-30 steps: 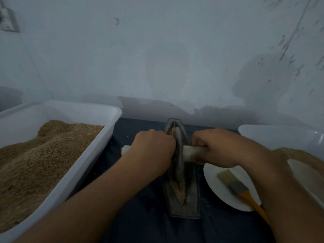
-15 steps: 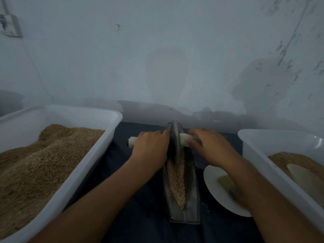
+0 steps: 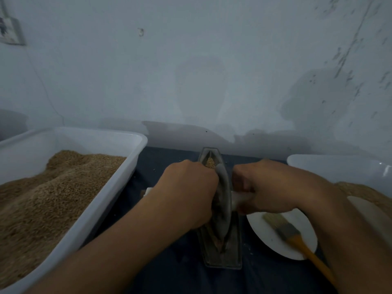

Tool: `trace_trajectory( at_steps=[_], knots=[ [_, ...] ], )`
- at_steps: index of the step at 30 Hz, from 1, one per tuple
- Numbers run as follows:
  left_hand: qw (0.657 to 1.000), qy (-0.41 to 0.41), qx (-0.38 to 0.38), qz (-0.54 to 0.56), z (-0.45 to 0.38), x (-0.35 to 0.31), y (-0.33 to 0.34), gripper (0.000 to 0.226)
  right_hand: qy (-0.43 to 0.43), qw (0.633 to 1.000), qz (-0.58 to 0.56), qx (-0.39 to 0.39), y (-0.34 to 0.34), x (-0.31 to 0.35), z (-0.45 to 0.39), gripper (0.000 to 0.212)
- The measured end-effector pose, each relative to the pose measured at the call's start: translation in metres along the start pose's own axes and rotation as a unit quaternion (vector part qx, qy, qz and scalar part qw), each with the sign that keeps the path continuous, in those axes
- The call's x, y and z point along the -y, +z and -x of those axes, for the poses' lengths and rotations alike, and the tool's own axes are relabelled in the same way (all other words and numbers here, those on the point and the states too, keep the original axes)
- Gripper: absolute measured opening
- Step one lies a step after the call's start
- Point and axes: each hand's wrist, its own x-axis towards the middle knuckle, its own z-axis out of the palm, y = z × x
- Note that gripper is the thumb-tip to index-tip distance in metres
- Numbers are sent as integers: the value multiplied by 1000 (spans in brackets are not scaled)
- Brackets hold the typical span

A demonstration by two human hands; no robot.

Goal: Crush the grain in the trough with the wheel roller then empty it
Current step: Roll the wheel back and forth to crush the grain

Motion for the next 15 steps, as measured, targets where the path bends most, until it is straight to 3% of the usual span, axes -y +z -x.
trace_trajectory(
  at_steps=[3, 7, 9, 15],
  knots=[
    [1000, 1, 1, 15, -7, 5, 6, 17, 9, 1000, -18, 10, 4, -4, -3, 33],
    [999, -23, -23, 34, -27, 14, 29, 16, 35, 997, -74, -6, 23, -17, -23, 13],
    [997, -49, -36, 44, -37, 20, 41, 12, 66, 990, -106, -59, 35, -23, -36, 12],
    [987, -66, -138, 50, -58, 26, 72, 32, 115, 962, -117, -217, 64, -34, -62, 25]
  ],
)
